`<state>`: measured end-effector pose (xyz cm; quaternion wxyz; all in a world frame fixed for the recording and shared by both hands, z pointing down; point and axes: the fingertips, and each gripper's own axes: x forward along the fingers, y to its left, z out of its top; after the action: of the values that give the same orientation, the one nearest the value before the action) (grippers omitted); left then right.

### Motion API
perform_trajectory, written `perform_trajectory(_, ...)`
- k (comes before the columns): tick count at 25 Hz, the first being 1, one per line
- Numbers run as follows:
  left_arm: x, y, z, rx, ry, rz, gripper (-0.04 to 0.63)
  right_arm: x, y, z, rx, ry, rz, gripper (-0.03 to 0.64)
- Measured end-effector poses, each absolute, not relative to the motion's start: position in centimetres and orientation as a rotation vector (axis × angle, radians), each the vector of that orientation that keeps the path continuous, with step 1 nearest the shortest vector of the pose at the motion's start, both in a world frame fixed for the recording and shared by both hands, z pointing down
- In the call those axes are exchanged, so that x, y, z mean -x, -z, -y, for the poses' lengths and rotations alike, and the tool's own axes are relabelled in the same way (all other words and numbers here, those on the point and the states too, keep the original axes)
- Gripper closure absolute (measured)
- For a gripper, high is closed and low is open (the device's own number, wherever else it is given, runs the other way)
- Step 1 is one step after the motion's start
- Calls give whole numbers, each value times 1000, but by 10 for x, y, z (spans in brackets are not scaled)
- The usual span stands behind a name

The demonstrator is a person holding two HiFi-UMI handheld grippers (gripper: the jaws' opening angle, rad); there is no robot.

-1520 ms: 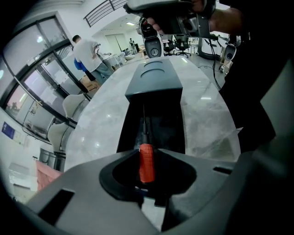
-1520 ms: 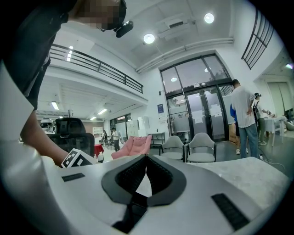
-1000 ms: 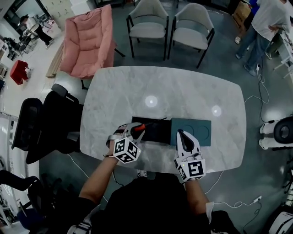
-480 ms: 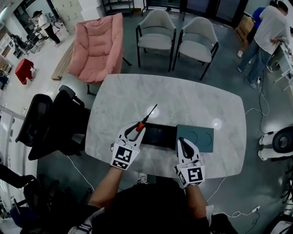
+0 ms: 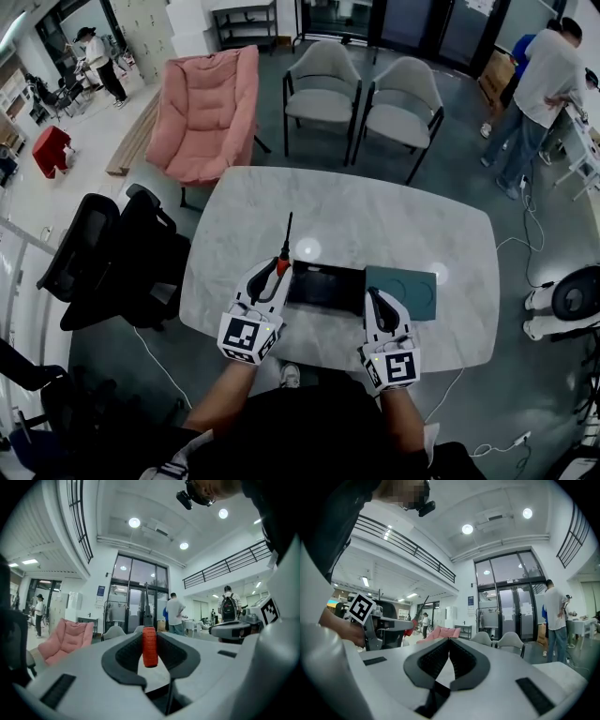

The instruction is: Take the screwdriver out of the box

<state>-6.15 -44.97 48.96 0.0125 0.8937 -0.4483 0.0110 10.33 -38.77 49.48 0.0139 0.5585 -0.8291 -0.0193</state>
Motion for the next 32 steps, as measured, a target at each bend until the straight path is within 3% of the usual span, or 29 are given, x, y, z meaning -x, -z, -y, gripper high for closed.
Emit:
perform_trajectory(18,81,-473,411,-2770,106,1348,495,-87,-452,362,-1942,270,2499,592)
perform_trajectory(32,83,-469,404,-2777,142,1303,495,-76,-449,362,-1900,241,2494,594)
